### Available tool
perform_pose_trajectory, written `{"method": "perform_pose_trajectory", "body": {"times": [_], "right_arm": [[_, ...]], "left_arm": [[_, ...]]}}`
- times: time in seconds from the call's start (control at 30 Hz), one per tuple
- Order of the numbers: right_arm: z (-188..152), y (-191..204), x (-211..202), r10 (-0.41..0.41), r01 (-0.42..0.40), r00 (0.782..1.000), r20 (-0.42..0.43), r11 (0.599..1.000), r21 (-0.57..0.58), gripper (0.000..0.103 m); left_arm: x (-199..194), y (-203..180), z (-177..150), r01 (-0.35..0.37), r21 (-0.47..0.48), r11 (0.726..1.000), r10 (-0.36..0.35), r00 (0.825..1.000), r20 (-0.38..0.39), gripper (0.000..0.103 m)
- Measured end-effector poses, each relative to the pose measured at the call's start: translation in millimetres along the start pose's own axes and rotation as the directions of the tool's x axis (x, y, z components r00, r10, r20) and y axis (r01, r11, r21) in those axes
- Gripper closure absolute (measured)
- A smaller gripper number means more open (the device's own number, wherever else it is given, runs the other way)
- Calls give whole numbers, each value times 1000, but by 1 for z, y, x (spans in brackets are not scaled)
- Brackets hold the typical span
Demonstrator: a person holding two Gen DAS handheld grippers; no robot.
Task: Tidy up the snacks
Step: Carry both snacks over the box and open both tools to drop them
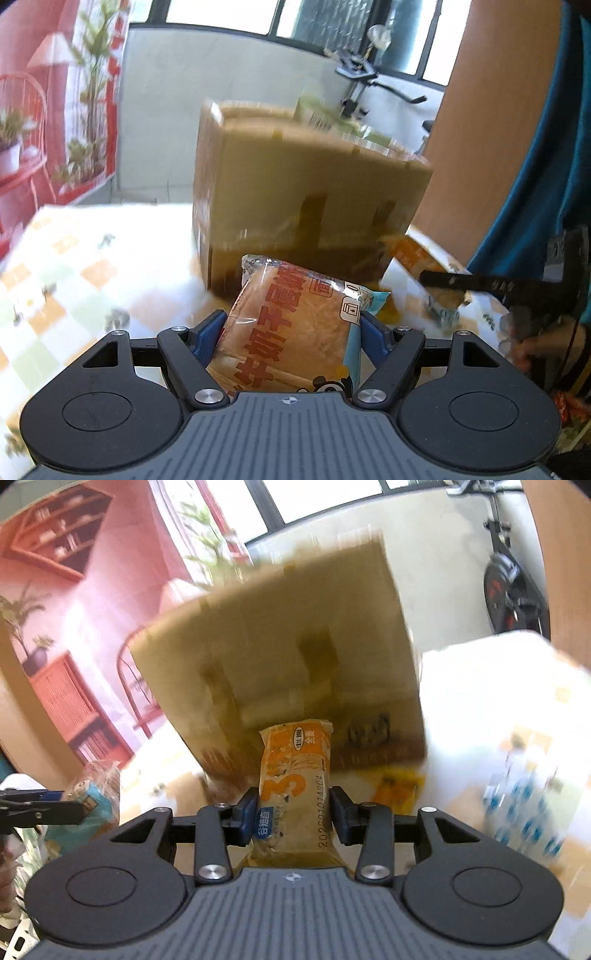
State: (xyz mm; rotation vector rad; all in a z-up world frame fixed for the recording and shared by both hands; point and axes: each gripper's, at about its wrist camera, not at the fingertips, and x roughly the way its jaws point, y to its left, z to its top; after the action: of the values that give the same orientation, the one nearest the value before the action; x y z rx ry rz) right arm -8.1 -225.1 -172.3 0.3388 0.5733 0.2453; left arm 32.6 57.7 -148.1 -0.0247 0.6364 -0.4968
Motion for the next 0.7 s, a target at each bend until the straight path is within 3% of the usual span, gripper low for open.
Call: {"method": "perform_pose_trajectory", "body": {"times": [0.13,0.3,0.53,0.7], "right_arm": [[45,-5,-27,42,-45,999,34,995,94,60],[91,7,-55,34,-38,995,97,999,32,60],[129,28,-61,3,-3,993,115,1000,-6,60],[149,30,-49,-21,22,993,117,1000,-6,60]], "left_arm": [[-9,-10,31,3,106,994,-5,1000,17,25],[-16,-24,65,14,166,986,-25,998,63,25],[-12,-40,110,13,146,989,-35,988,150,25],[10,-41,130,-42,130,991,21,987,158,25]]}}
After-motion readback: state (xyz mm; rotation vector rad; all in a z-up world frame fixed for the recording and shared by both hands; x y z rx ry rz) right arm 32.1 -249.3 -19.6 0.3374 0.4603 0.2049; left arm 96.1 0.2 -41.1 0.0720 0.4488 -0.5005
